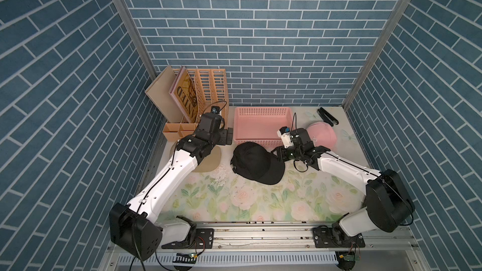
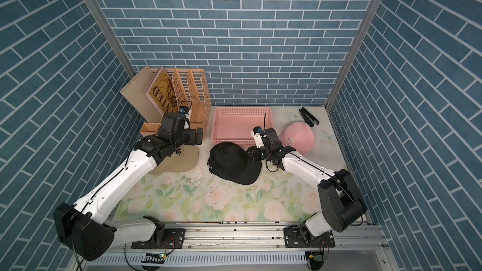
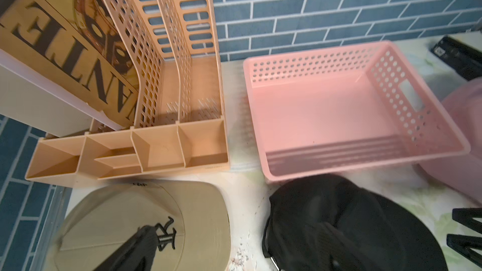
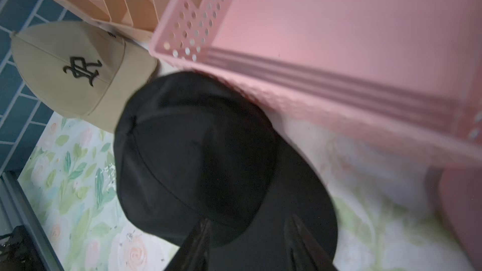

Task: Turn the baseball cap inside out
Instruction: Place the baseball cap at the center of the board.

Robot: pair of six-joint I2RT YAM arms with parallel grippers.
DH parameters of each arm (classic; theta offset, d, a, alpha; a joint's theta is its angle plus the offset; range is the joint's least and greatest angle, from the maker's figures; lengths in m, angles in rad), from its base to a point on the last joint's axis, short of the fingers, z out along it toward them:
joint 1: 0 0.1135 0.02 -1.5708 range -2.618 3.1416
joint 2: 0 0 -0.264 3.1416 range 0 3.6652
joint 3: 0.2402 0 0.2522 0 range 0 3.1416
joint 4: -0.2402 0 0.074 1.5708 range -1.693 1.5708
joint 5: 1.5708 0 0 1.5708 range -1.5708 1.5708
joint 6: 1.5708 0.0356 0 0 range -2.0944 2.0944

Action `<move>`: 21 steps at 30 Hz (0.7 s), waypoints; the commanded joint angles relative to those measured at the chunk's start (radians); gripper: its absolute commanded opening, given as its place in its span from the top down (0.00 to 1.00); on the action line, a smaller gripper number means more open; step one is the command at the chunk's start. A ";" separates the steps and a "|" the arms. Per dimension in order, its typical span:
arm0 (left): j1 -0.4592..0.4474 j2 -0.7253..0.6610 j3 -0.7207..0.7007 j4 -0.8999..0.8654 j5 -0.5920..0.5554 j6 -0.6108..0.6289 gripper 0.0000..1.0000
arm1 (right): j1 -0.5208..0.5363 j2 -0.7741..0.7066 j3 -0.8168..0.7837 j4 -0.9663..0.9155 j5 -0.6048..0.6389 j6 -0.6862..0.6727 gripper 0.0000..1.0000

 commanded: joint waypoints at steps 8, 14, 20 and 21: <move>-0.067 -0.041 -0.093 0.029 -0.073 -0.048 0.00 | -0.014 -0.158 -0.245 0.056 -0.086 0.188 0.43; -0.069 -0.026 -0.050 0.030 -0.072 -0.042 0.00 | -0.044 -0.149 -0.327 0.137 -0.140 0.226 0.40; -0.071 -0.005 -0.019 0.029 -0.073 -0.024 0.00 | -0.078 -0.109 -0.376 0.256 -0.194 0.268 0.40; -0.071 -0.004 -0.017 0.031 -0.074 -0.020 0.00 | -0.085 -0.107 -0.389 0.284 -0.203 0.277 0.40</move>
